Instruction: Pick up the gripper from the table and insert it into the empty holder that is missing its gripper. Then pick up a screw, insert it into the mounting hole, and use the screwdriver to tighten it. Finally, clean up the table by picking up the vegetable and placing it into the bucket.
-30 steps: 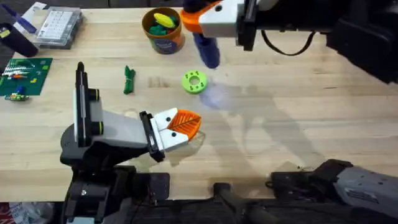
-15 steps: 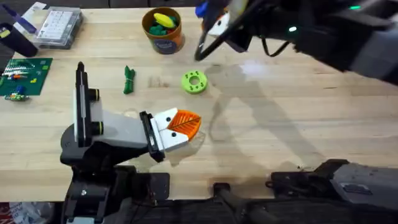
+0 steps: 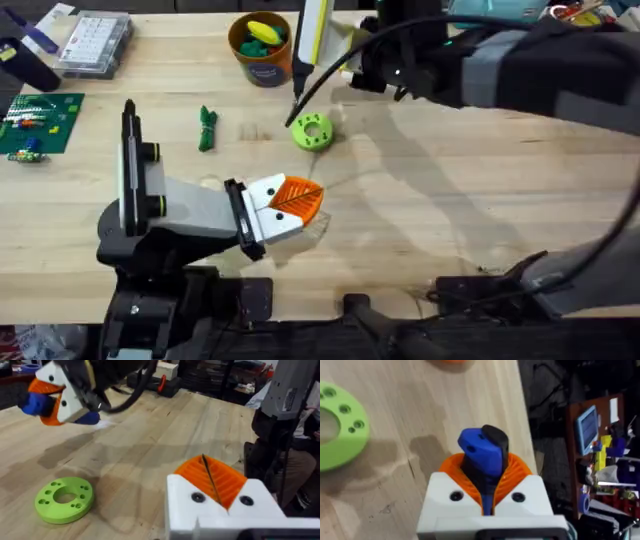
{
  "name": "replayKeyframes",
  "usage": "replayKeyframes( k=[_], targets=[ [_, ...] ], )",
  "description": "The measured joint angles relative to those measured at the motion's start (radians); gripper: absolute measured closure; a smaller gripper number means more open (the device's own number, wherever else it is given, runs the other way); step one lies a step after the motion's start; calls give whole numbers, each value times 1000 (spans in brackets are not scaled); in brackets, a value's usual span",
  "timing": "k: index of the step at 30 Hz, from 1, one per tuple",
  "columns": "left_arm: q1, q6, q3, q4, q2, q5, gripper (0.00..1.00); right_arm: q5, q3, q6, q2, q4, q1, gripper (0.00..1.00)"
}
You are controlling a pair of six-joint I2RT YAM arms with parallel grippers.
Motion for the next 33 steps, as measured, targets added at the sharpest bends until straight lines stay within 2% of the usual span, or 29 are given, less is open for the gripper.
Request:
replayKeyframes(
  k=[8,33],
  targets=[
    [0,0,0,0,0,0,989,33,0,-27,124,32,-36,939],
    [0,0,0,0,0,0,989,55,15,-115,232,65,-38,940]
  ],
)
